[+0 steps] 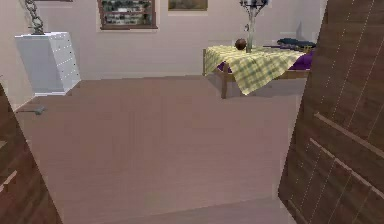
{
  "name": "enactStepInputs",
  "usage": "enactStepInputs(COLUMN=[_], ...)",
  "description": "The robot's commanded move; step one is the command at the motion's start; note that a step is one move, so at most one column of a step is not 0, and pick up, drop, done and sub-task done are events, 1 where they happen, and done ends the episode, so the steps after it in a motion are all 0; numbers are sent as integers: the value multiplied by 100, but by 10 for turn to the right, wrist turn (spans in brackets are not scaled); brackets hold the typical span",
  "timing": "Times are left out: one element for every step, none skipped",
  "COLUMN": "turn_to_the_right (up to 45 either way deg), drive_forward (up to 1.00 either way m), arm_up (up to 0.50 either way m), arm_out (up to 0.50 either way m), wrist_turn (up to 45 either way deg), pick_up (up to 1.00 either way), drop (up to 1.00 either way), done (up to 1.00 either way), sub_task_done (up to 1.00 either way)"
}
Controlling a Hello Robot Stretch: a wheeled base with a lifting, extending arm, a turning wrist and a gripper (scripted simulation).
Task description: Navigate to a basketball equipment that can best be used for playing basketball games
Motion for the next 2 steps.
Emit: enactStepInputs(turn_to_the_right=[0, 0], drive_forward=[100, 100], arm_up=[0, 0], arm_out=[0, 0], wrist_turn=[0, 0], pick_up=[0, 0], drop=[0, 0], done=[0, 0], sub_task_done=[0, 0])
